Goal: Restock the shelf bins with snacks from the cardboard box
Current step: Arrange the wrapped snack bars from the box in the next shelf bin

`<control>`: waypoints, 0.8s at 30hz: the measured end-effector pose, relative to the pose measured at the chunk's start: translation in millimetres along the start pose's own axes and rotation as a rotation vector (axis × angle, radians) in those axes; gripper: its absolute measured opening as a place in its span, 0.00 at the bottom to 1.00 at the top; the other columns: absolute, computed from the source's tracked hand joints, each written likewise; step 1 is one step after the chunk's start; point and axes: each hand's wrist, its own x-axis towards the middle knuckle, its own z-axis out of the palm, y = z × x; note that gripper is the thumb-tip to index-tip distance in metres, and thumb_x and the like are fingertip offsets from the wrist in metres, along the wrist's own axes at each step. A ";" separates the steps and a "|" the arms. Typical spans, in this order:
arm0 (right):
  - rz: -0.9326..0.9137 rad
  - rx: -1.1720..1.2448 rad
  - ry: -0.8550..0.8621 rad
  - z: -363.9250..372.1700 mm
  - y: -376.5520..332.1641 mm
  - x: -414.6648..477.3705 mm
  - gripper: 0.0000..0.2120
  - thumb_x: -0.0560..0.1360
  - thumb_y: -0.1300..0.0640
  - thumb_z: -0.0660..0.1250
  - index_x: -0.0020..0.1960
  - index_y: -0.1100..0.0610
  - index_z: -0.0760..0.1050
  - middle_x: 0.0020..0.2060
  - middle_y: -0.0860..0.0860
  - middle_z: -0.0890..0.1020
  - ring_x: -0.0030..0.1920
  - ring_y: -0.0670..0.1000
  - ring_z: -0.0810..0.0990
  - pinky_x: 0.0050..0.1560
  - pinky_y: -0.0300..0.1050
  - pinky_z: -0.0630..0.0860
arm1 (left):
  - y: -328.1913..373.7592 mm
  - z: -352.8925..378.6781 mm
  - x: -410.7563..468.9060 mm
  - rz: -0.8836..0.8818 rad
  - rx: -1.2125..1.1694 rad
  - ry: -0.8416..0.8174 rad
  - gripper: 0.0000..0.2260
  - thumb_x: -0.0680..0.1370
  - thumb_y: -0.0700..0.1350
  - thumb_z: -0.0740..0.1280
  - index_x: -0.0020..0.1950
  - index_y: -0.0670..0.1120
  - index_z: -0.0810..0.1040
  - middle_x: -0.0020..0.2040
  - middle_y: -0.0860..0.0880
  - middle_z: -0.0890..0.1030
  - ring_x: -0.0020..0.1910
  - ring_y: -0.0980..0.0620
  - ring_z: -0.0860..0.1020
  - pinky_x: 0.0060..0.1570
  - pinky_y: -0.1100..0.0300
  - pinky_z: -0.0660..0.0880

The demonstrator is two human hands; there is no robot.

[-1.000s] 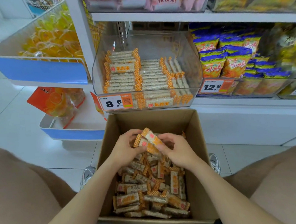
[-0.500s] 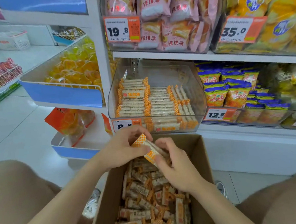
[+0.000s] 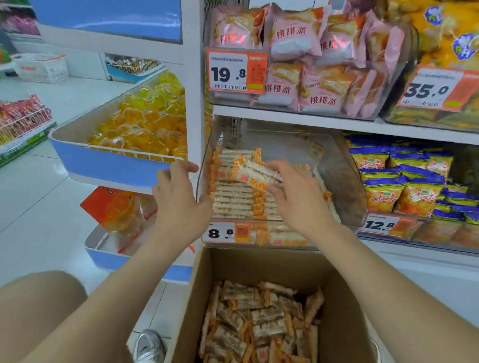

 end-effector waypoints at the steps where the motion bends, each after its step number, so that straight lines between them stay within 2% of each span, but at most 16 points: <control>1: 0.021 -0.097 -0.030 5.5 2.4 13.6 0.21 0.84 0.53 0.67 0.76 0.49 0.70 0.69 0.51 0.79 0.70 0.58 0.74 0.69 0.56 0.68 | -1.3 4.4 4.2 -0.064 0.050 -0.059 0.25 0.77 0.37 0.67 0.72 0.48 0.66 0.68 0.42 0.65 0.67 0.37 0.67 0.66 0.42 0.67; 4: 0.006 -0.244 -0.119 23.5 3.4 45.0 0.21 0.84 0.53 0.67 0.76 0.50 0.69 0.71 0.52 0.78 0.72 0.59 0.70 0.66 0.56 0.66 | -1.5 15.1 13.2 -0.048 0.165 -0.185 0.30 0.77 0.32 0.65 0.77 0.41 0.59 0.71 0.38 0.64 0.64 0.33 0.72 0.56 0.47 0.70; 6: -0.044 -0.246 -0.180 38.6 1.9 61.4 0.21 0.84 0.54 0.67 0.76 0.51 0.70 0.70 0.54 0.78 0.72 0.59 0.70 0.66 0.56 0.67 | -3.5 19.3 19.4 -0.027 0.211 -0.203 0.28 0.76 0.31 0.65 0.74 0.39 0.61 0.68 0.37 0.67 0.63 0.34 0.73 0.55 0.47 0.72; 9: -0.119 -0.280 -0.199 63.0 1.2 73.2 0.21 0.83 0.57 0.68 0.75 0.51 0.72 0.72 0.55 0.76 0.72 0.60 0.68 0.71 0.55 0.69 | -6.5 21.1 27.4 -0.051 0.234 -0.198 0.24 0.75 0.32 0.65 0.70 0.40 0.64 0.65 0.39 0.69 0.60 0.35 0.75 0.54 0.45 0.74; 11: -0.070 -0.290 -0.141 75.4 1.2 73.6 0.23 0.81 0.62 0.69 0.74 0.47 0.75 0.75 0.57 0.68 0.74 0.63 0.62 0.76 0.59 0.64 | -6.6 22.0 28.5 -0.060 0.242 -0.192 0.24 0.75 0.32 0.66 0.69 0.41 0.64 0.65 0.40 0.69 0.59 0.36 0.76 0.52 0.46 0.75; 13: 0.039 -0.194 -0.109 81.2 0.6 72.9 0.24 0.81 0.63 0.68 0.73 0.45 0.76 0.77 0.60 0.62 0.77 0.67 0.57 0.78 0.62 0.59 | -5.7 23.9 27.2 -0.051 0.268 -0.177 0.24 0.75 0.33 0.66 0.68 0.41 0.64 0.64 0.40 0.69 0.57 0.35 0.76 0.50 0.45 0.75; 15: 0.130 -0.018 -0.132 83.0 -2.0 73.4 0.23 0.84 0.63 0.64 0.75 0.47 0.74 0.79 0.63 0.57 0.80 0.67 0.54 0.80 0.57 0.58 | -5.6 26.6 25.5 -0.037 0.305 -0.162 0.24 0.74 0.32 0.67 0.68 0.41 0.63 0.62 0.39 0.69 0.55 0.35 0.75 0.48 0.46 0.74; 17: 0.149 0.081 -0.185 86.7 -5.1 74.9 0.25 0.84 0.66 0.60 0.78 0.51 0.71 0.80 0.67 0.54 0.83 0.66 0.48 0.81 0.55 0.57 | -6.1 28.3 25.3 -0.030 0.317 -0.150 0.24 0.74 0.32 0.67 0.67 0.40 0.64 0.62 0.39 0.69 0.56 0.35 0.75 0.47 0.47 0.72; 20: 0.162 0.116 -0.255 91.8 -12.3 76.4 0.34 0.82 0.71 0.58 0.84 0.51 0.59 0.83 0.66 0.47 0.83 0.64 0.37 0.83 0.61 0.52 | -7.3 29.0 26.0 -0.027 0.320 -0.146 0.25 0.74 0.33 0.67 0.69 0.40 0.63 0.62 0.39 0.69 0.57 0.36 0.75 0.50 0.46 0.74; 22: 0.221 0.123 -0.257 90.6 -15.4 78.5 0.38 0.82 0.72 0.58 0.86 0.51 0.49 0.83 0.64 0.38 0.82 0.65 0.33 0.82 0.61 0.48 | -7.6 29.2 26.4 -0.020 0.317 -0.154 0.25 0.74 0.33 0.67 0.69 0.40 0.63 0.63 0.39 0.69 0.57 0.35 0.75 0.51 0.45 0.74; 24: 0.261 0.151 -0.258 87.5 -20.2 80.8 0.38 0.82 0.70 0.57 0.86 0.55 0.45 0.82 0.64 0.35 0.82 0.65 0.33 0.83 0.60 0.44 | -7.8 29.2 26.7 -0.016 0.313 -0.160 0.25 0.75 0.33 0.67 0.70 0.40 0.63 0.64 0.39 0.68 0.57 0.35 0.75 0.52 0.45 0.74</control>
